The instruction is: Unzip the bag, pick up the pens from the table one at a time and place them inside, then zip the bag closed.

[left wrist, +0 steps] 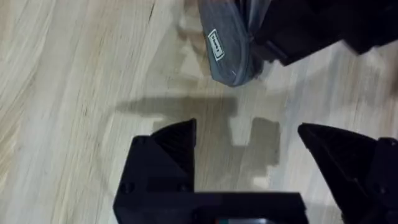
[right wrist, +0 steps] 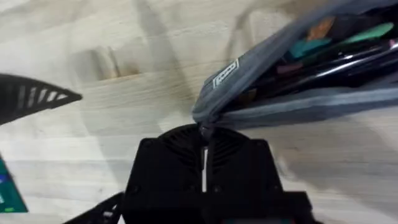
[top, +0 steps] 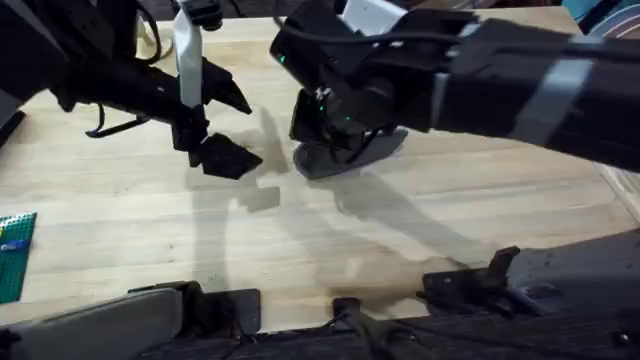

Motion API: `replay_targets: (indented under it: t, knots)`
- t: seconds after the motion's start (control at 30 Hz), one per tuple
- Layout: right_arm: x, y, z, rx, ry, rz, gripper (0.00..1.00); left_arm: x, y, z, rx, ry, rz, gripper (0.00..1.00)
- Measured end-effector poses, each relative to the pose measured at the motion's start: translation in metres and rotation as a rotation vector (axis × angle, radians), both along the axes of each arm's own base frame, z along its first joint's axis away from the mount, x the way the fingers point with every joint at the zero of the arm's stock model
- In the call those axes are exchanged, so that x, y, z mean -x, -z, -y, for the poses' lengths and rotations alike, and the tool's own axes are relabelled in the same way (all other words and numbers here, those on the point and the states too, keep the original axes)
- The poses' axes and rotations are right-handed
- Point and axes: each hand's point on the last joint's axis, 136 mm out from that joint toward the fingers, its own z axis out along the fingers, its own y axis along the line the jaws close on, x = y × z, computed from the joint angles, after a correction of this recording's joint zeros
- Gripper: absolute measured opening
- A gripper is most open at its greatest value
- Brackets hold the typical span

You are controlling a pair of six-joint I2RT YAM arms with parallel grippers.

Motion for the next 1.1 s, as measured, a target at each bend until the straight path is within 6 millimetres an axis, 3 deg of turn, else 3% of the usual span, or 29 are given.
replay_targets:
  t: [0.43,0.93,1.1]
  knots:
    - [0.002,-0.028,0.009,-0.041,0.011,0.050,0.034,-0.001,0.000,0.000,0.000,0.000,0.007,0.993]
    - [-0.006,-0.035,0.000,-0.083,0.013,0.091,0.034,-0.005,0.000,0.000,0.001,0.000,0.020,0.992]
    - [-0.007,-0.037,-0.001,-0.090,0.013,0.097,0.034,-0.010,0.014,0.005,0.041,0.008,-0.038,0.993]
